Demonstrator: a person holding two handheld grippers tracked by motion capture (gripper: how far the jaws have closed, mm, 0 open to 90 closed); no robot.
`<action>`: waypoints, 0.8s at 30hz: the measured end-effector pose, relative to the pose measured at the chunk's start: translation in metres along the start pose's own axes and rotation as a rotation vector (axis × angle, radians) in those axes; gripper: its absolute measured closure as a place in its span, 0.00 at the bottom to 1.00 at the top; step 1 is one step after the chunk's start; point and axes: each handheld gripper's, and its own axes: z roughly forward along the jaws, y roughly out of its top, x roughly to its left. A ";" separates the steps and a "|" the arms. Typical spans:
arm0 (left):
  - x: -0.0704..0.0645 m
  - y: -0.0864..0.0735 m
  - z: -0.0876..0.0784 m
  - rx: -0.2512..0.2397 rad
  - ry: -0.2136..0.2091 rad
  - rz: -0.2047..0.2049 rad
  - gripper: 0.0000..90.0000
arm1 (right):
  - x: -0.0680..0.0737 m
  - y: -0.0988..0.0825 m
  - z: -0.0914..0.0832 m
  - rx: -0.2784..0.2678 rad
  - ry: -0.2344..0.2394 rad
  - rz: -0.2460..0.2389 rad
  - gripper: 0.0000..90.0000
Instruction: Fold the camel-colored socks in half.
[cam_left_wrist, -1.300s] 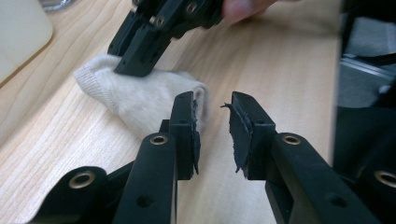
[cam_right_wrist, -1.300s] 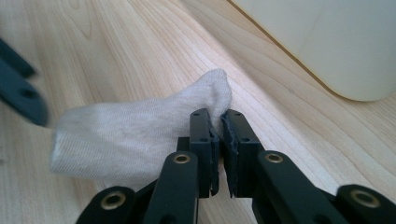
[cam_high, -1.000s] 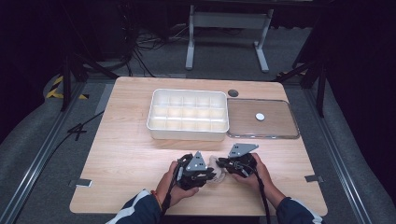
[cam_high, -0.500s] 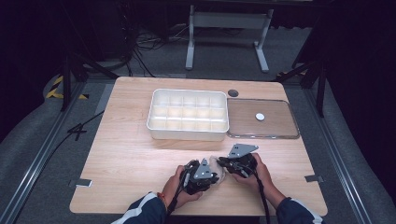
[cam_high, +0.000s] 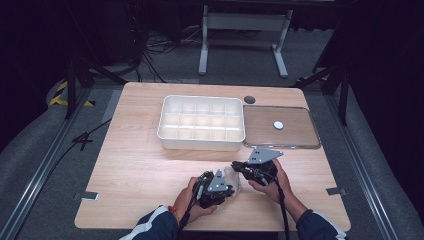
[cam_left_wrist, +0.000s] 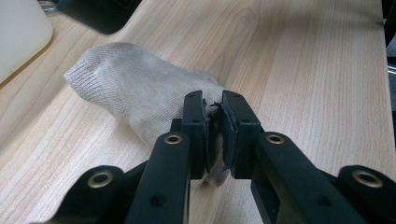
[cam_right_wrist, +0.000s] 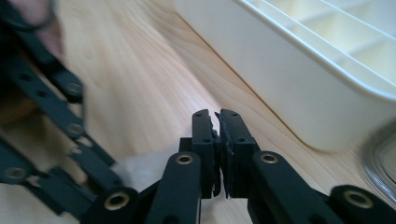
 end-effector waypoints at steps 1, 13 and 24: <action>0.000 0.000 0.000 -0.004 0.000 -0.001 0.89 | 0.002 0.001 0.002 0.003 0.014 -0.007 0.95; 0.000 -0.001 0.000 -0.005 0.001 -0.008 0.89 | -0.003 -0.011 0.032 0.103 0.019 0.010 0.99; -0.021 0.005 -0.002 0.029 0.030 0.110 0.88 | -0.003 -0.019 0.043 0.131 -0.032 -0.018 0.99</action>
